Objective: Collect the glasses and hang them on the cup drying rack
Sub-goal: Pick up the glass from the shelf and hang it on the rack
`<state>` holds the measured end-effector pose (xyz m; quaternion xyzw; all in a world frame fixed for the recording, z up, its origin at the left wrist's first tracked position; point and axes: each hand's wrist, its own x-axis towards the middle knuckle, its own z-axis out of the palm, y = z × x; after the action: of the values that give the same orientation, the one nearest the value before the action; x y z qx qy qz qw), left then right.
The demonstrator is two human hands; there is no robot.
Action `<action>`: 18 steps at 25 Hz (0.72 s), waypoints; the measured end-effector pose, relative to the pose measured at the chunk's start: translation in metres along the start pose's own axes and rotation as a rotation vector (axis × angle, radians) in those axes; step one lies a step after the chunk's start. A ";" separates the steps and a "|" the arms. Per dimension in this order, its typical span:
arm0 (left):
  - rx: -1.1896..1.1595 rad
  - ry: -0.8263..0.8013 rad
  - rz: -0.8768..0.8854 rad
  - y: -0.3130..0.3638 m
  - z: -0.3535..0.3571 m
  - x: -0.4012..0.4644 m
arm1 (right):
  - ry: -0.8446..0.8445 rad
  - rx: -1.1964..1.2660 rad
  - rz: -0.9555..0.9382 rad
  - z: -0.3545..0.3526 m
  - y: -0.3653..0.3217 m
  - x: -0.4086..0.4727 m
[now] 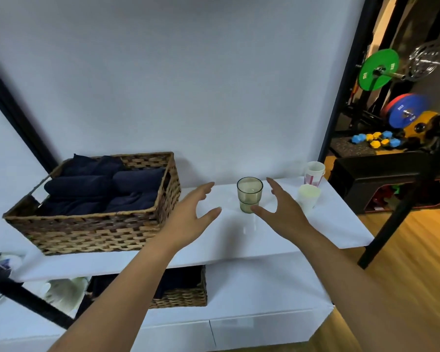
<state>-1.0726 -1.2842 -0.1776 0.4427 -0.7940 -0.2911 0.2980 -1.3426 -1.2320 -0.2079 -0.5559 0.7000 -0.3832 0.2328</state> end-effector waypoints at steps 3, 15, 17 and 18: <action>0.008 0.001 -0.053 -0.011 0.034 0.016 | -0.050 0.017 0.011 0.008 0.029 0.036; 0.007 0.104 -0.305 -0.033 0.084 0.019 | -0.128 0.202 0.163 0.047 0.081 0.121; 0.017 0.117 -0.323 -0.030 0.083 0.018 | -0.097 0.238 0.139 0.056 0.080 0.127; 0.025 0.118 -0.332 -0.029 0.083 0.017 | -0.091 0.270 0.138 0.059 0.080 0.130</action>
<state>-1.1252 -1.2954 -0.2490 0.5876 -0.6947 -0.2999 0.2866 -1.3815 -1.3661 -0.2939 -0.4867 0.6674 -0.4313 0.3628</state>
